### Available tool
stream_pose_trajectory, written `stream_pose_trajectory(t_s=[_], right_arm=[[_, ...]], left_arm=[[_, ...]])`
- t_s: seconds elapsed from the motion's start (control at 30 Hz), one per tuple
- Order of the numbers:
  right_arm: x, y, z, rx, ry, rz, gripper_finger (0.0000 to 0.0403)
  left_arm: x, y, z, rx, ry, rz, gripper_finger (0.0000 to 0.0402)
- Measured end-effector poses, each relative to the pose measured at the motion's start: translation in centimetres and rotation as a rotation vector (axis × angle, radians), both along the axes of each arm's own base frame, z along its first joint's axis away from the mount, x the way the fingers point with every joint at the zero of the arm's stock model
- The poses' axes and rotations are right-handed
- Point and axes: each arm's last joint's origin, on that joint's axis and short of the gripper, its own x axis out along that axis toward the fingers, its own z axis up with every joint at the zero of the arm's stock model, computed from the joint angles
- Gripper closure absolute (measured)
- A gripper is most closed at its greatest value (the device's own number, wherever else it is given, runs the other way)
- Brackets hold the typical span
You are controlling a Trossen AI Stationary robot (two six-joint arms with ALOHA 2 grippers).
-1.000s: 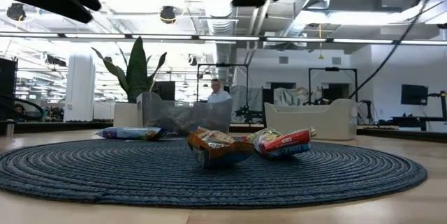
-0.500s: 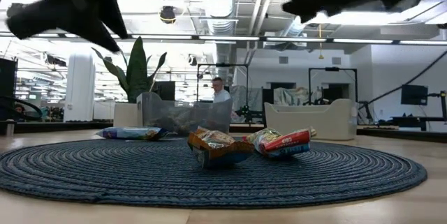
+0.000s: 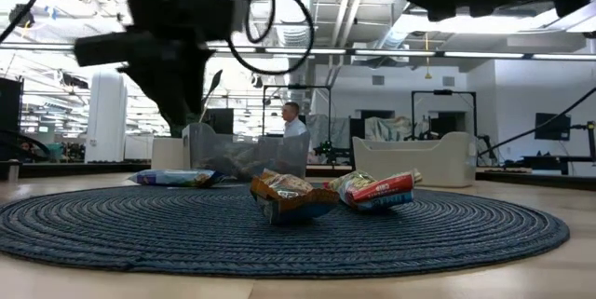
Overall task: Pick and place Granola Bars by type
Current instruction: Put the blue granola bar into the gray bin
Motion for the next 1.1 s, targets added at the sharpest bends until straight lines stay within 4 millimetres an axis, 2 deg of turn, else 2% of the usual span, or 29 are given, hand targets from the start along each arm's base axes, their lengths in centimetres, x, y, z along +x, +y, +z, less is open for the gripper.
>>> stream_pose_trajectory(t_s=[0.2, 0.43, 0.7, 1.1], right_arm=[[-0.1, 0.5, 0.0, -0.030, -0.001, 0.015, 0.0269], [0.0, 0.5, -0.2, -0.034, 0.012, 0.014, 0.0269], [0.0, 0.5, -0.3, -0.035, 0.021, 0.014, 0.0269], [0.0, 0.5, -0.3, -0.028, 0.018, 0.013, 0.0269]], left_arm=[[1.8, 2.1, -0.1, -0.139, -0.022, -0.057, 0.0245], [2.5, 4.3, -0.6, -0.236, -0.030, -0.060, 0.0245], [1.0, 5.7, -3.8, -0.273, 0.039, -0.035, 0.0245], [-0.1, 6.1, -5.7, -0.240, 0.054, -0.010, 0.0245]])
